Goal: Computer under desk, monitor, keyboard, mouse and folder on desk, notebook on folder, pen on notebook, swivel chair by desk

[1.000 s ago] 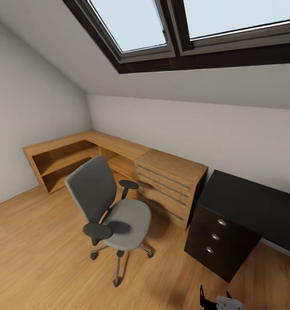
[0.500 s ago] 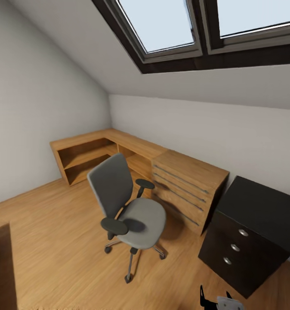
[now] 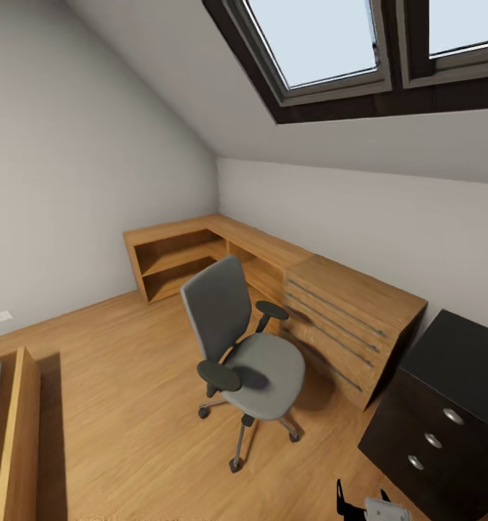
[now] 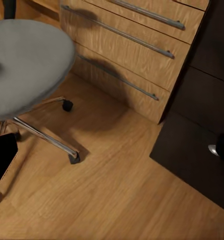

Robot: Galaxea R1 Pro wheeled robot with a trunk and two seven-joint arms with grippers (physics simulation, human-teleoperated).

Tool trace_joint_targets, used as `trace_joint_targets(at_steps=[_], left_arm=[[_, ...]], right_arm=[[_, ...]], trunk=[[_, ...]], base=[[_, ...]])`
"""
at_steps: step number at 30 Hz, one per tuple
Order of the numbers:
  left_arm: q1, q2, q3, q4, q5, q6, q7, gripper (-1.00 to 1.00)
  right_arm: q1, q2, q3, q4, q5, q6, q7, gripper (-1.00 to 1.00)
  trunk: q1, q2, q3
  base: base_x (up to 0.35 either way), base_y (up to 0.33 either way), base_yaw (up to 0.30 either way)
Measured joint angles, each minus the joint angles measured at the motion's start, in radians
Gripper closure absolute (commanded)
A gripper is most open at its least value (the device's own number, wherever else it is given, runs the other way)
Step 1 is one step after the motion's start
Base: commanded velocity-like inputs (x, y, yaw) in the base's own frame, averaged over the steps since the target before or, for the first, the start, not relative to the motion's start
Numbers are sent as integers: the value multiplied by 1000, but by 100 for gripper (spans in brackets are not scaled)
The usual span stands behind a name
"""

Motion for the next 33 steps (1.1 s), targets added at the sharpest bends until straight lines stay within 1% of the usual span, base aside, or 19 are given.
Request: trace_joint_targets(at_steps=[28,33], left_arm=[[0,-3,0,0,0,-1,6,-100],[0,-2,1,0,1,0,7,-100]], right_arm=[[0,4,0,-2,0,-7,-3,-100],[0,3,0,-2,0,-7,-3,-100]], trunk=[[0,0,0],[0,0,0]], base=[[1,0,283],[181,0,285]])
